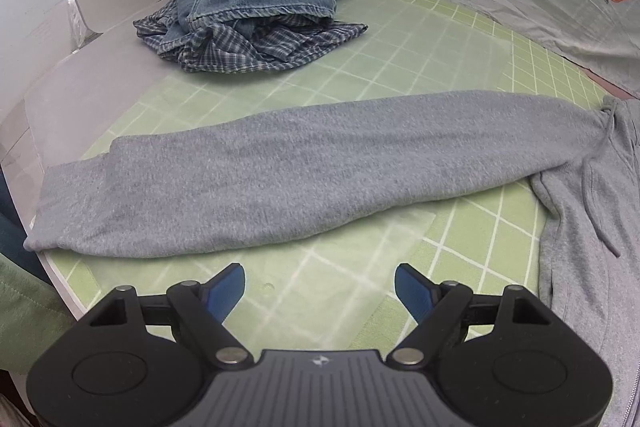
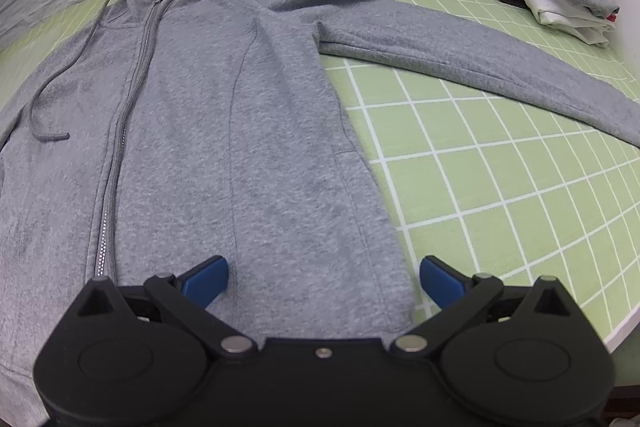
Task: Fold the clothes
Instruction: 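Open the left tool and lay the straightened sleeve flat on the mat, then grasp the sleeve cuff with the left tool and fold it toward the body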
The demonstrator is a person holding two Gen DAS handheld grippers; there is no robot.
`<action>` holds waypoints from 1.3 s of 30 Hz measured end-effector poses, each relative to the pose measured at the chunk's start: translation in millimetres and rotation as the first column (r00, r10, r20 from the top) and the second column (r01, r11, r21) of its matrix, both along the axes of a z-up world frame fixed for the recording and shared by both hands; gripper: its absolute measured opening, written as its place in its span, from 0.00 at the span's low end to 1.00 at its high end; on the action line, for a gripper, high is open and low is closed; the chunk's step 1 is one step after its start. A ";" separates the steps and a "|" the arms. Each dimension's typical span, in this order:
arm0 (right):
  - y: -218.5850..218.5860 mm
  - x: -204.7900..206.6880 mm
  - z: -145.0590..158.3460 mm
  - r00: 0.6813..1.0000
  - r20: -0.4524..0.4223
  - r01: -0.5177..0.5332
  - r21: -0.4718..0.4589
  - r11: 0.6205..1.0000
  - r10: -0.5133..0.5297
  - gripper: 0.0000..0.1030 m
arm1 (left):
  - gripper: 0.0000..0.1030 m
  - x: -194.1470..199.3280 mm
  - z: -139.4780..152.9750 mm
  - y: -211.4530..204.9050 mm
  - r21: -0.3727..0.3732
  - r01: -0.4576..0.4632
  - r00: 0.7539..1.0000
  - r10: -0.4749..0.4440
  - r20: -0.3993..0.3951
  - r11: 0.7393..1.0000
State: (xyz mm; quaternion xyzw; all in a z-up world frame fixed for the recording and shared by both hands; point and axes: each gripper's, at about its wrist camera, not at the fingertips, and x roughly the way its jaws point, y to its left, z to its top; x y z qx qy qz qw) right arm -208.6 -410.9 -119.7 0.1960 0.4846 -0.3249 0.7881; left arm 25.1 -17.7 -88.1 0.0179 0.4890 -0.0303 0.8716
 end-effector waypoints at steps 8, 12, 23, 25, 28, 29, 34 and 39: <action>10.3 7.3 -1.9 0.999 0.009 0.048 0.006 0.999 -0.048 1.00 | 0.81 22.9 -3.3 23.6 0.030 -0.004 1.000 0.004 0.010 1.000; 16.1 7.2 -0.5 0.996 0.001 0.090 -0.015 0.996 -0.090 1.00 | 0.82 33.8 -9.8 28.7 0.042 0.030 1.000 -0.030 0.002 0.999; 31.3 11.1 6.4 0.988 -0.012 0.153 -0.065 0.986 -0.154 1.00 | 0.55 51.3 -17.1 41.2 -0.020 0.014 1.000 -0.014 0.008 1.000; 30.0 12.6 8.0 0.987 -0.012 0.157 -0.066 0.985 -0.159 1.00 | 0.28 53.6 -14.9 41.7 -0.040 0.006 1.000 -0.005 0.019 0.999; 26.2 12.1 10.0 0.986 -0.003 0.167 -0.050 0.985 -0.167 1.00 | 0.11 59.9 -10.6 40.8 -0.080 -0.017 0.999 0.020 0.028 0.997; 24.7 11.8 11.0 0.986 0.000 0.167 -0.048 0.985 -0.167 1.00 | 0.10 62.2 -7.8 38.3 -0.091 -0.021 0.999 0.025 0.038 0.996; 16.4 6.9 20.2 0.988 0.016 0.155 -0.071 0.985 -0.154 1.00 | 0.08 67.5 16.3 11.2 -0.146 -0.002 0.994 0.017 0.107 0.989; 4.7 0.5 23.4 0.989 0.028 0.147 -0.071 0.987 -0.146 1.00 | 0.07 58.1 50.6 -52.3 -0.243 0.143 0.979 -0.101 0.175 0.959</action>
